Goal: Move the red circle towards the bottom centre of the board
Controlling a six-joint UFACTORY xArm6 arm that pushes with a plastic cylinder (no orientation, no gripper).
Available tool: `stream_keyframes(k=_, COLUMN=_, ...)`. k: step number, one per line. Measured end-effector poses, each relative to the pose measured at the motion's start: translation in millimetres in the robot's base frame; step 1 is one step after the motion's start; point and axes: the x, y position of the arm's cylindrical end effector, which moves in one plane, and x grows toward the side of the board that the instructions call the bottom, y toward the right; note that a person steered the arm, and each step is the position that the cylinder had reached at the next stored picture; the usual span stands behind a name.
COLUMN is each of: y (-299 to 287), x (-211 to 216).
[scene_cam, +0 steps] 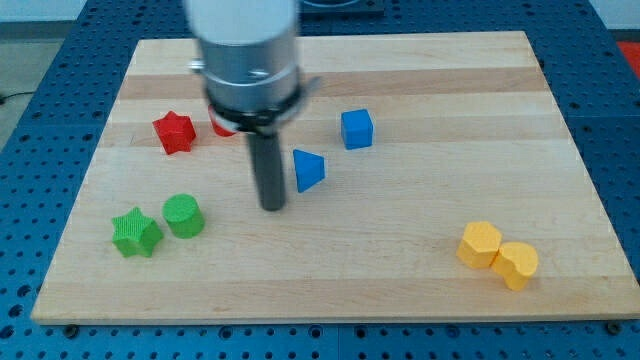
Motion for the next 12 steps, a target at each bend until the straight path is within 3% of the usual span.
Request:
stream_keyframes(k=2, y=96, x=-60)
stream_keyframes(k=3, y=102, x=-61)
stream_keyframes(k=4, y=56, x=-39)
stream_keyframes(k=5, y=-2, x=-87)
stream_keyframes(k=6, y=-1, x=-176)
stream_keyframes(k=7, y=-57, x=-201)
stream_keyframes(k=9, y=-173, x=-160)
stream_keyframes(k=10, y=-166, x=-148)
stream_keyframes(k=12, y=-49, x=-121)
